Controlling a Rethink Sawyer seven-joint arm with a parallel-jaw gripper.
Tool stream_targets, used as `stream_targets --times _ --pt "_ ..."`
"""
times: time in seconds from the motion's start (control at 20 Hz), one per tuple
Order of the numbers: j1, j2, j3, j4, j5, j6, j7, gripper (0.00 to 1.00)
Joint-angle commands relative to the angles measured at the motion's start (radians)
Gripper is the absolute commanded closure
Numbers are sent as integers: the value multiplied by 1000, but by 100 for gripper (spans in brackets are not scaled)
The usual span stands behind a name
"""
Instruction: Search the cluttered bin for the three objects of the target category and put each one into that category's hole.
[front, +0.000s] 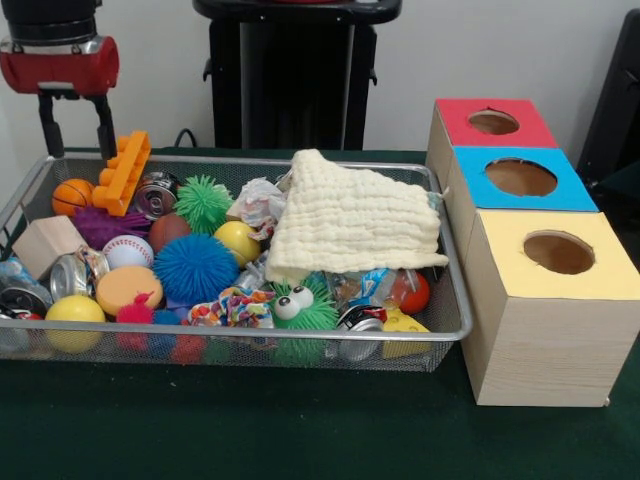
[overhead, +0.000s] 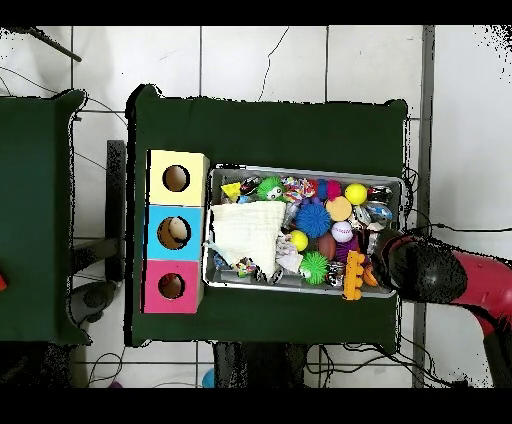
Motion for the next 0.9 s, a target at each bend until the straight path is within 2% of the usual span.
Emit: stream_targets --times 0.05,0.25,0.55,0.9 --pt "13 59 12 -56 -90 45 -172 0" --pt "35 77 -15 -22 -129 -16 -105 0" --pt "66 116 -55 -12 -196 -102 -26 0" --pt "81 135 -77 -11 -218 -131 -13 0"
